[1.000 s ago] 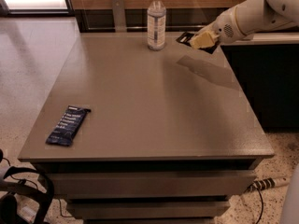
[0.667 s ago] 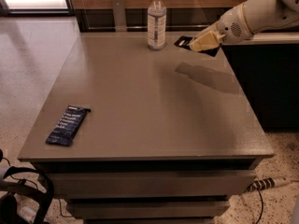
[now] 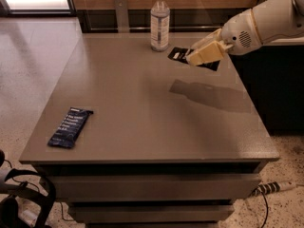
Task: Move rxbar chocolate near rxbar blueberry
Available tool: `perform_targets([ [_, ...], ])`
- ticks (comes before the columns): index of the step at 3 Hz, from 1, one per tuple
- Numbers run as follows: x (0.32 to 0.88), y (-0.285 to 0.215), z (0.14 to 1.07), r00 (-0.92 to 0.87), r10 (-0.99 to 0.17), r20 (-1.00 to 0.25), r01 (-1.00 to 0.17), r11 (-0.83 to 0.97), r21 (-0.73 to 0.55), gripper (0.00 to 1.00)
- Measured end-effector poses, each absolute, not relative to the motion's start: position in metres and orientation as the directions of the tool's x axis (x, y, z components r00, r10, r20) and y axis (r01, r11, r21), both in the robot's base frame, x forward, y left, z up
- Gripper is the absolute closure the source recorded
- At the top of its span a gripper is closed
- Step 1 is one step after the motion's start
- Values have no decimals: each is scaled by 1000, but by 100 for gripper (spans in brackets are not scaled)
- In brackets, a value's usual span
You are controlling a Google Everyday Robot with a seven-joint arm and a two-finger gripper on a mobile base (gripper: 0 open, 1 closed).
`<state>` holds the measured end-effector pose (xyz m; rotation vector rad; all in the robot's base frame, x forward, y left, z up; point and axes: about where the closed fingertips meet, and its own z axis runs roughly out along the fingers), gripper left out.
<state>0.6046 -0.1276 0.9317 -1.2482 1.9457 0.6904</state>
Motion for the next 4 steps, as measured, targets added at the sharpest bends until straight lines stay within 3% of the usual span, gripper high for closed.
perform_targets([
  [2,526,-69,926,-173,-559,-811,-965,259,27,100],
  [4,504,-28,917,-135,-545,-828,-983,179,42,100],
])
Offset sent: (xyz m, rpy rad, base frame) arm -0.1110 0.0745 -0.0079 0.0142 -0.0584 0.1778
